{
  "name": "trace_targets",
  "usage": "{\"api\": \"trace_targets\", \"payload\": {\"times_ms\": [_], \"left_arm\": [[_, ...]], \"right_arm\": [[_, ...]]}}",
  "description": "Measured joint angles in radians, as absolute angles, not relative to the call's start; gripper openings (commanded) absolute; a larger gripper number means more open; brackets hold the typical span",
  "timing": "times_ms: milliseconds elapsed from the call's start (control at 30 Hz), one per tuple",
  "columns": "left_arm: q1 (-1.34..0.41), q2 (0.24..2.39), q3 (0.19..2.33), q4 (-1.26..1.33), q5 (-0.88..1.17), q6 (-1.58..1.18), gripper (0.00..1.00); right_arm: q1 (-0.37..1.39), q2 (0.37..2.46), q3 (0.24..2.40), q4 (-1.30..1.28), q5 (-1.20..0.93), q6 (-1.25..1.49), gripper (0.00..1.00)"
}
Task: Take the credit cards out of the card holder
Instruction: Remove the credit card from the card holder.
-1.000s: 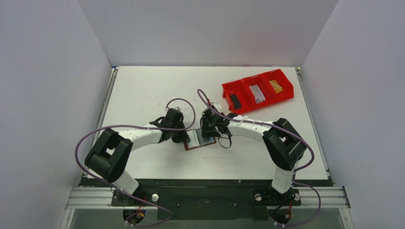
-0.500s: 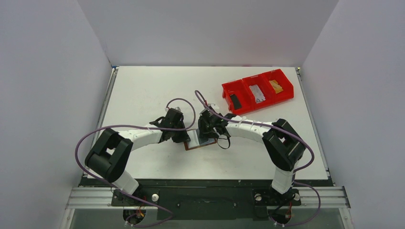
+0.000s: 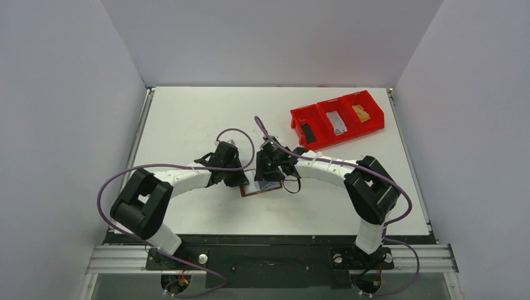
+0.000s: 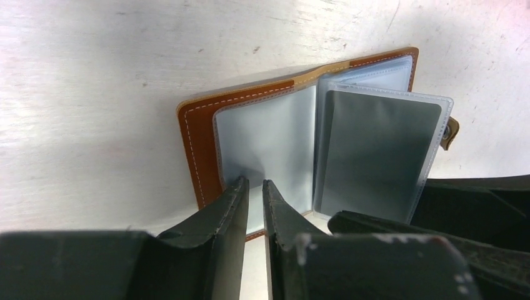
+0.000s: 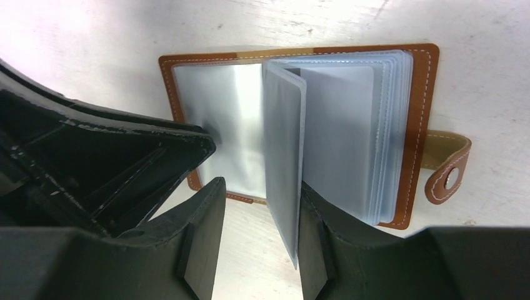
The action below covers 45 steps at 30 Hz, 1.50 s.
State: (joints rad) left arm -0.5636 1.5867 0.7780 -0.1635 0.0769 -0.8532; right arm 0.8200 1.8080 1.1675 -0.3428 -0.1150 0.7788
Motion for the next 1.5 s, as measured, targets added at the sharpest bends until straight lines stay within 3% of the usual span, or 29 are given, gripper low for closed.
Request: {"api": "trace_targets", "payload": {"times_ms": [233,767,1167,1500], "left_arm": [[-0.486,1.488,0.712,-0.224,0.079,-0.848,0.2],[-0.415,1.316,0.695,-0.301,0.086,-0.829,0.21],[-0.466,1.43,0.727,-0.262,0.152,-0.825,0.2],[-0.476,1.523,0.738,-0.208,0.165,-0.825,0.1]], "right_arm": [[0.825,1.808,1.195,-0.297,-0.194,0.822,0.4],[0.843,1.885,1.263,-0.217,-0.289,0.896,0.4],[0.747,1.885,1.172,-0.184,-0.304,0.899,0.35],[0.739,1.897,1.15,-0.157,-0.309,0.899,0.32]]}}
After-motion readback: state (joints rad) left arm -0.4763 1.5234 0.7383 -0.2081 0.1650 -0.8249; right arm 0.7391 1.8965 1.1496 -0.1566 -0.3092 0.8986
